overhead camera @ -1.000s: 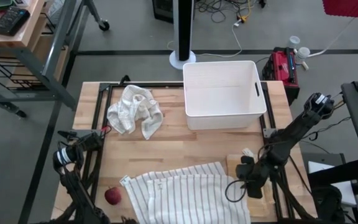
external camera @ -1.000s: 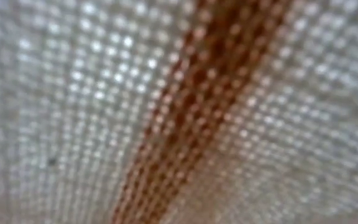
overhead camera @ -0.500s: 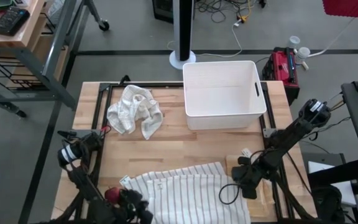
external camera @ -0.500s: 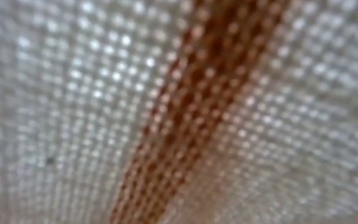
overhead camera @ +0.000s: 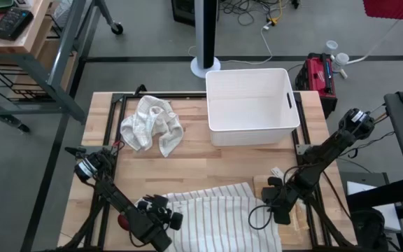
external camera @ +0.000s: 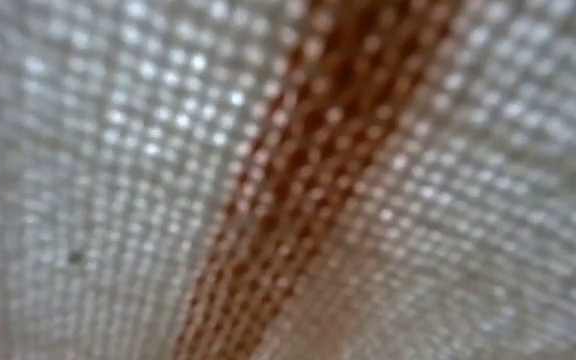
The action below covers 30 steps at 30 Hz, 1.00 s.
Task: Fold towel
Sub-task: Fold the white striped towel
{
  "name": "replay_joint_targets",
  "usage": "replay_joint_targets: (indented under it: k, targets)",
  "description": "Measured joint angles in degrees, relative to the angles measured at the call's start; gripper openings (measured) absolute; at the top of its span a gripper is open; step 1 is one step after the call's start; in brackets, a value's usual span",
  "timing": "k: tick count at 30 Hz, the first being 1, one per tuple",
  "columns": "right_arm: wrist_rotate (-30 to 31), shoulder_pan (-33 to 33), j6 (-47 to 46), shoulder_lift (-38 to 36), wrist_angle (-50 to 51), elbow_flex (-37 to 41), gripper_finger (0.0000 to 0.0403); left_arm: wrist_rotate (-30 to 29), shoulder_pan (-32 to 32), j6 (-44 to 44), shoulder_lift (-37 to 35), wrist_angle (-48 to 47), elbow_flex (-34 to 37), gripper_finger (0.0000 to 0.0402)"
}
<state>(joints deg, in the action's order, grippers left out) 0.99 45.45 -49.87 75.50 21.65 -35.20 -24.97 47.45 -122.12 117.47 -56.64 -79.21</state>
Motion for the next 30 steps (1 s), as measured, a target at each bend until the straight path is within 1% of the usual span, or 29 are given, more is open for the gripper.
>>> replay_joint_targets:
  k: [5, 8, 10, 13, 17, 18, 23, 30]
  targets:
    - [0.02, 0.00, 0.22, -0.97, -0.07, 0.01, 0.0154, -0.64, -0.03, 0.07, -0.04, 1.99, 1.46, 0.0080]
    - [0.02, 0.00, 0.42, -1.08, -0.08, 0.00, 0.0152, -1.52, -0.01, 0.09, -0.12, 3.57, 2.39, 0.0084]
    - [0.02, 0.00, 0.48, -0.83, -0.07, 0.00, 0.0139, -3.49, 0.01, 0.30, -0.15, 4.96, 3.00, 0.0083]
    - [0.01, 0.01, 0.49, -0.17, 0.13, 0.00, 0.0100, -6.00, 0.08, 1.33, -0.13, 6.56, 3.56, 0.0068]
    - [-0.66, 0.02, 0.72, 0.57, 0.58, 0.00, 0.0021, -6.16, 0.10, 3.59, -0.10, 6.95, 3.42, 0.0016]
    - [-0.87, 0.02, 1.01, 0.57, 0.59, 0.02, 0.0011, -6.14, 0.12, 4.20, -0.08, 6.96, 3.19, 0.0009]
    - [-1.00, 0.02, 0.39, -0.50, 0.66, 0.02, 0.0005, -6.88, 0.45, 6.01, -0.02, 5.32, 1.23, 0.0003]
    - [-0.97, 0.02, -1.18, -2.98, 2.91, 0.01, 0.0002, -6.96, 1.23, 6.01, -0.02, -1.29, -2.79, 0.0001]
